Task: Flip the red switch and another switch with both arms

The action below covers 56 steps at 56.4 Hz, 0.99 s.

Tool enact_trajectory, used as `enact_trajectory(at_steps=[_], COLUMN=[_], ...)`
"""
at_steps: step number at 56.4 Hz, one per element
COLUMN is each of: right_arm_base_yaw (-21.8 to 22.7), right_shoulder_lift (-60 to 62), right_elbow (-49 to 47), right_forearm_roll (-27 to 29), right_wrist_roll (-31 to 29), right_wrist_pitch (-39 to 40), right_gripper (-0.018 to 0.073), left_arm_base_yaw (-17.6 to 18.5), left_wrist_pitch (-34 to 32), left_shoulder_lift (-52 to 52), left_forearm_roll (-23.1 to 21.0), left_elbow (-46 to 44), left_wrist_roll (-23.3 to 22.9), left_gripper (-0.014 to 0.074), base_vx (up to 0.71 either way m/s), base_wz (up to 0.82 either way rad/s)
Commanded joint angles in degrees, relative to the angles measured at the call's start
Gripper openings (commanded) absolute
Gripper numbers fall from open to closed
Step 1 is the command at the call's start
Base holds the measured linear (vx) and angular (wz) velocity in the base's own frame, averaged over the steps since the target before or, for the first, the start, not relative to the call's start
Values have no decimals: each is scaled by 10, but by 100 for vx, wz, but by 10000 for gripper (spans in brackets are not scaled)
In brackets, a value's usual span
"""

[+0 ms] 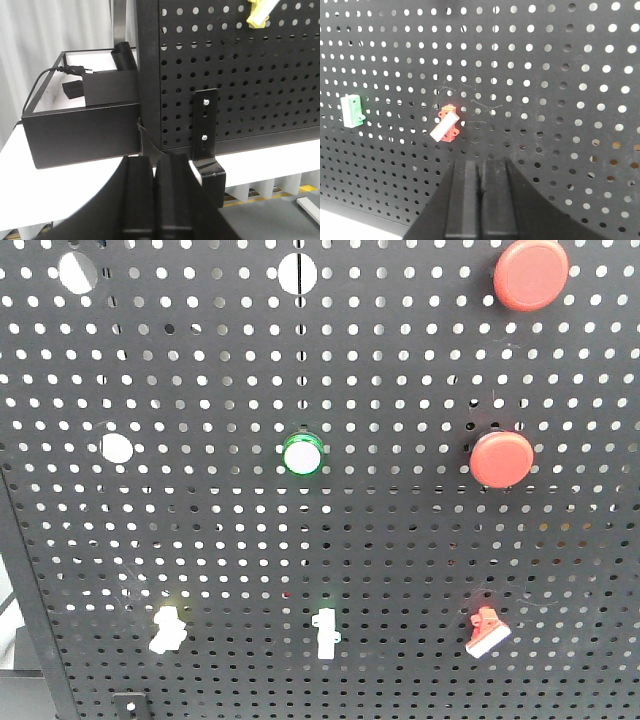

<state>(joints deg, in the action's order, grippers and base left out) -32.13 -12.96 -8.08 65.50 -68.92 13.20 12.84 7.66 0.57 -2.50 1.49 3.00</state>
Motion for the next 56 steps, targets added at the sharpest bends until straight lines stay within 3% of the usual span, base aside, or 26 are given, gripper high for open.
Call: enact_trajectory(at_steps=[1, 14, 18, 24, 30, 34, 37, 44, 56], right_arm_base_yaw=[2, 2, 3, 3, 4, 28, 58, 151, 263], right_shoulder_lift=[-5, -5, -8, -8, -14, -15, -14, 7, 111], right_elbow=[-18, -18, -18, -18, -11, 6, 24, 73, 102], right_forearm_roll=[-11, -2, -39, -210, -453, -544, -566, -604, -695], right_wrist_roll=[-5, 0, 34, 166, 373, 500, 587, 699, 771], right_wrist_pitch=[18, 17, 17, 13, 11, 1, -14, -62, -150], right_gripper=[-6, -6, -6, -6, -6, -6, -6, -6, -6], left_arm_base_yaw=[-1, -1, -1, -1, -1, -1, -1, -1, -1], left_wrist_pitch=[-41, -41, -41, -41, -41, -41, -41, -41, -41], left_shoulder_lift=[11, 11, 11, 11, 11, 11, 11, 11, 11], left_forearm_roll=[-2, -2, -2, -2, -2, -2, -2, -2, -2], left_elbow=[12, 12, 12, 12, 12, 12, 12, 12, 12], left_wrist_roll=[-6, -6, -6, -6, -6, -6, -6, -6, -6], left_gripper=[3, 3, 3, 3, 3, 3, 3, 3, 3], base_vx=[0, 0, 0, 0, 0, 0, 0, 0, 0], base_wz=[0, 0, 0, 0, 0, 0, 0, 0, 0])
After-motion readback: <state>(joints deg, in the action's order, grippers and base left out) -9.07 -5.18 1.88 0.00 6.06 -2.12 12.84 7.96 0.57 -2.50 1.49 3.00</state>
